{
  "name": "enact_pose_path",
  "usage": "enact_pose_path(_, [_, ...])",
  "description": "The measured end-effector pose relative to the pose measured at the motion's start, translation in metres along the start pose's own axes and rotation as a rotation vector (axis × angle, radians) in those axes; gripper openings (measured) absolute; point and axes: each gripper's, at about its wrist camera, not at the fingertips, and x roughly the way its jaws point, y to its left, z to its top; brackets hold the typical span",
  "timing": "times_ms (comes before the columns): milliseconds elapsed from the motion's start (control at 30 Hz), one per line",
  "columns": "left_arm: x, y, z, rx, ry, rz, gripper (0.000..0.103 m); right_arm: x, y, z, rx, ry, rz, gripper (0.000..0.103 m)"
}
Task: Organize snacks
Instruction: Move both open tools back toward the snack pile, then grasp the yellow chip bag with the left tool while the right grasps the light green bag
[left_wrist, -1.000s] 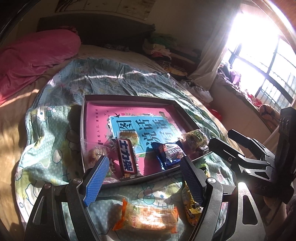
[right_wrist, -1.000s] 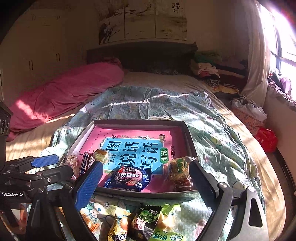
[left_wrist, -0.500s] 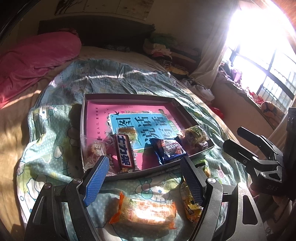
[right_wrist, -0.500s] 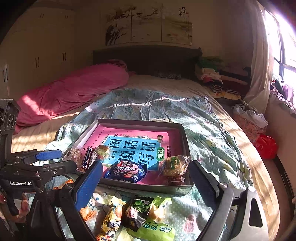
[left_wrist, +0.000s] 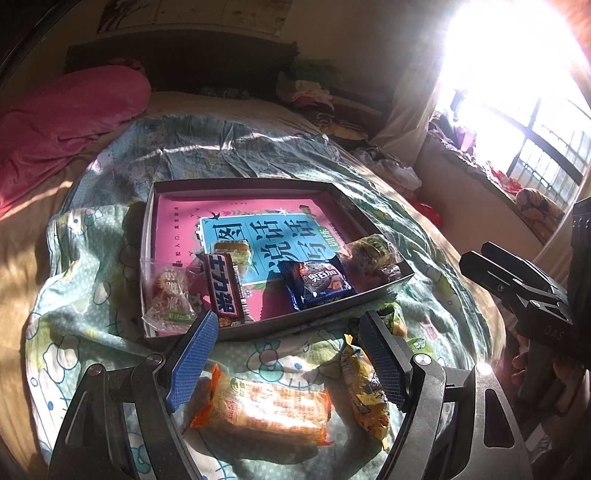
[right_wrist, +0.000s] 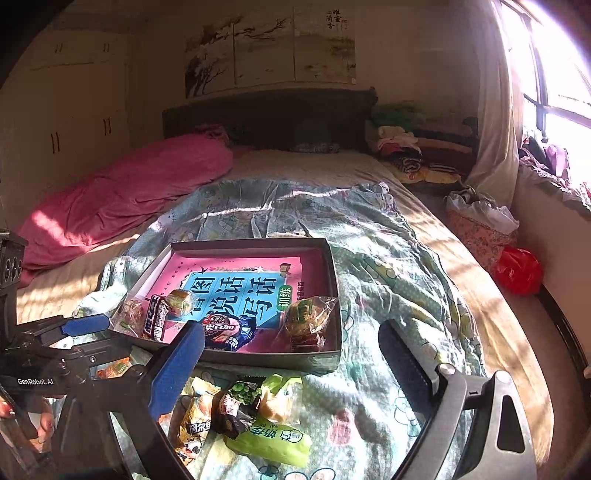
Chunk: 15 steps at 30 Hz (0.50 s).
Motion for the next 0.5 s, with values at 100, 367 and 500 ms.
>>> enact_pose_path(100, [0.002, -0.006, -0.004, 0.013, 0.014, 0.000, 0.080, -0.002, -0.002, -0.002, 0.003, 0.008, 0.005, 0.095])
enact_pose_path(367, [0.004, -0.024, -0.013, 0.061, 0.044, -0.014, 0.080, 0.001, -0.005, -0.014, 0.019, 0.054, 0.025, 0.095])
enact_pose_path(500, [0.005, -0.033, -0.019, 0.084, 0.060, -0.021, 0.080, 0.002, -0.007, -0.018, 0.021, 0.069, 0.025, 0.095])
